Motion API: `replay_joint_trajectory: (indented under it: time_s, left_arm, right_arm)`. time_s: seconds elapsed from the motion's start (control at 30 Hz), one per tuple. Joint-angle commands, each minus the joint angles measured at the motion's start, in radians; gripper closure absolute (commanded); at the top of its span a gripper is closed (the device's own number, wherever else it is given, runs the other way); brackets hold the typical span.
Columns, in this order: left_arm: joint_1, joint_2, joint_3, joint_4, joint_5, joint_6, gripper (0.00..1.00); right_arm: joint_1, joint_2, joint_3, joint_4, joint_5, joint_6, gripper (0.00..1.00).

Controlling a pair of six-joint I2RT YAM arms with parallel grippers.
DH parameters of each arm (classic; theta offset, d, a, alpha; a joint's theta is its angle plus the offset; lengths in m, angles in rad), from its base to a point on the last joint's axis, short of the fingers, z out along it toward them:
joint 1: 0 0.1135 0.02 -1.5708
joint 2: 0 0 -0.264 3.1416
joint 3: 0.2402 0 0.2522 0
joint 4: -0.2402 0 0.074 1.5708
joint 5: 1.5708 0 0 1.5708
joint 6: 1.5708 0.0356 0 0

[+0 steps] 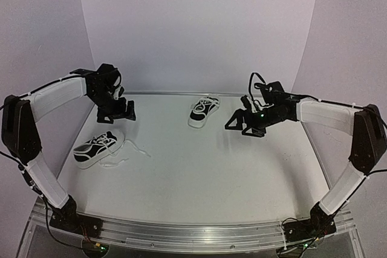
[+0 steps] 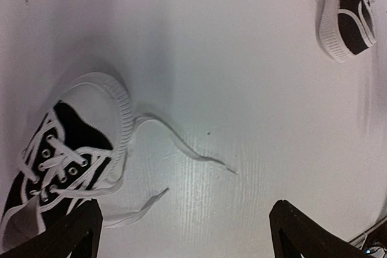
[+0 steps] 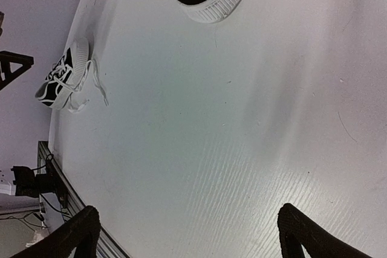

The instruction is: Tie the shoes

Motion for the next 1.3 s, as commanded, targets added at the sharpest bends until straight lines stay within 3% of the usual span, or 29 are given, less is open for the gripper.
replay_joint_trajectory:
  time_s: [0.0,0.17,0.37,0.57,0.73,1.0,1.27]
  left_arm:
    - [0.092,-0.123,-0.014,-0.131,-0.118,0.047,0.00]
    - [0.201,-0.111,-0.029,-0.243,-0.145,0.085,0.06]
    - [0.248,-0.116,-0.143,-0.202,-0.140,0.107,0.21]
    - [0.325,-0.096,-0.186,-0.128,-0.217,0.154,0.28]
    - [0.330,-0.013,-0.178,-0.113,-0.313,0.199,0.29]
    - [0.333,0.112,-0.176,-0.102,-0.344,0.246,0.32]
    - [0.331,0.168,-0.201,-0.070,-0.263,0.275,0.48]
  right_arm:
    - [-0.001,-0.060,-0.032,0.025,-0.023,-0.052,0.02]
    - [0.000,-0.077,-0.058,0.067,-0.030,-0.042,0.02]
    - [-0.001,-0.054,-0.062,0.103,-0.048,-0.013,0.02]
    - [-0.001,-0.053,-0.072,0.111,-0.064,-0.009,0.02]
    - [-0.001,-0.049,-0.059,0.110,-0.060,-0.005,0.02]
    - [-0.001,-0.021,-0.036,0.110,-0.061,-0.010,0.02]
    - [-0.002,0.030,0.019,0.108,-0.088,-0.026,0.02]
